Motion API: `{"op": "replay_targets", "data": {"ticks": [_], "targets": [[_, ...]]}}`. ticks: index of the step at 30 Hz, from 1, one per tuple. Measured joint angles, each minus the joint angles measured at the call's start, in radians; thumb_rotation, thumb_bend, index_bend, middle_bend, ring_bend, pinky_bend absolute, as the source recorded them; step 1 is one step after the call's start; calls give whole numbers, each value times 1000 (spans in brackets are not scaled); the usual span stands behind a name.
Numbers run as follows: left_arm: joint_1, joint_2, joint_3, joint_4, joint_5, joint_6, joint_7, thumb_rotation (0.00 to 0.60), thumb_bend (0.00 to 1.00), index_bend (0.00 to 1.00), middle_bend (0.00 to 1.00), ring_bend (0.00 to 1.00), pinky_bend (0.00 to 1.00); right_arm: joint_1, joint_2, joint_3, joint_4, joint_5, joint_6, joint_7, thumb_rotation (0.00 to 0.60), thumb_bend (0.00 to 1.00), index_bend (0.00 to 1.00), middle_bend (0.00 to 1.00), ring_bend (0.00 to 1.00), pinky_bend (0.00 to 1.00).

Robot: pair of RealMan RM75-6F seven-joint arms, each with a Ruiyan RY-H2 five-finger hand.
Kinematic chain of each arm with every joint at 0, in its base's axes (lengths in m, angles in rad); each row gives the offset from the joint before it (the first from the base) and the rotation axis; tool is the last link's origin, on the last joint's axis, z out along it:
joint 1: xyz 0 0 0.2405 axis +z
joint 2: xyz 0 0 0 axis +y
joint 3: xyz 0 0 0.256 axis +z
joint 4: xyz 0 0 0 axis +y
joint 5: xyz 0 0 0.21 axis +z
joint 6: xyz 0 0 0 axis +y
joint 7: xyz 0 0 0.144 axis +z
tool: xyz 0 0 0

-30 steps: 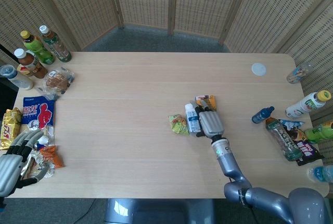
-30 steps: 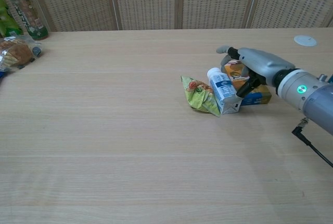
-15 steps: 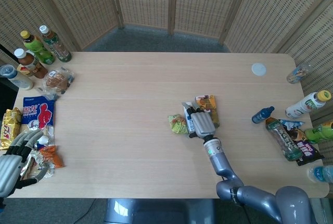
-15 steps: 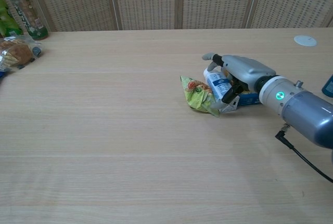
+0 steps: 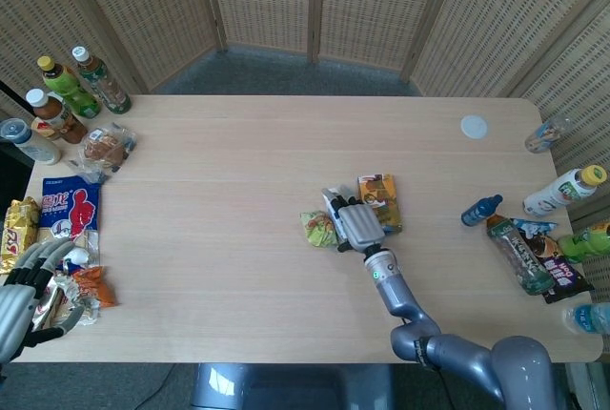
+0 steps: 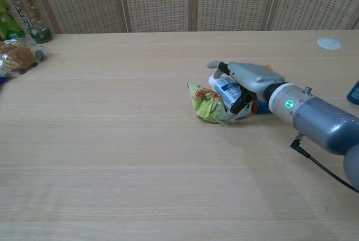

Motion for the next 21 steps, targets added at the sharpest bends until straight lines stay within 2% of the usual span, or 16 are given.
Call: {"op": "replay_targets", "data": {"ticks": [6, 14, 21], "targets": [[4, 0, -1, 5, -1, 5, -4, 600, 347, 58, 65, 0, 0, -20, 60, -28, -9, -50, 13, 68, 600, 0, 0, 304, 216, 509], [-2, -5, -3, 1, 10, 2, 0, 600, 348, 58, 65, 0, 0, -52, 129, -57, -60, -91, 51, 85, 600, 0, 0, 329, 243, 518], [1, -5, -2, 7, 4, 4, -9, 600, 347, 59, 65, 0, 0, -77, 165, -61, -113, -89, 72, 76, 600, 0, 0, 323, 244, 518]]}}
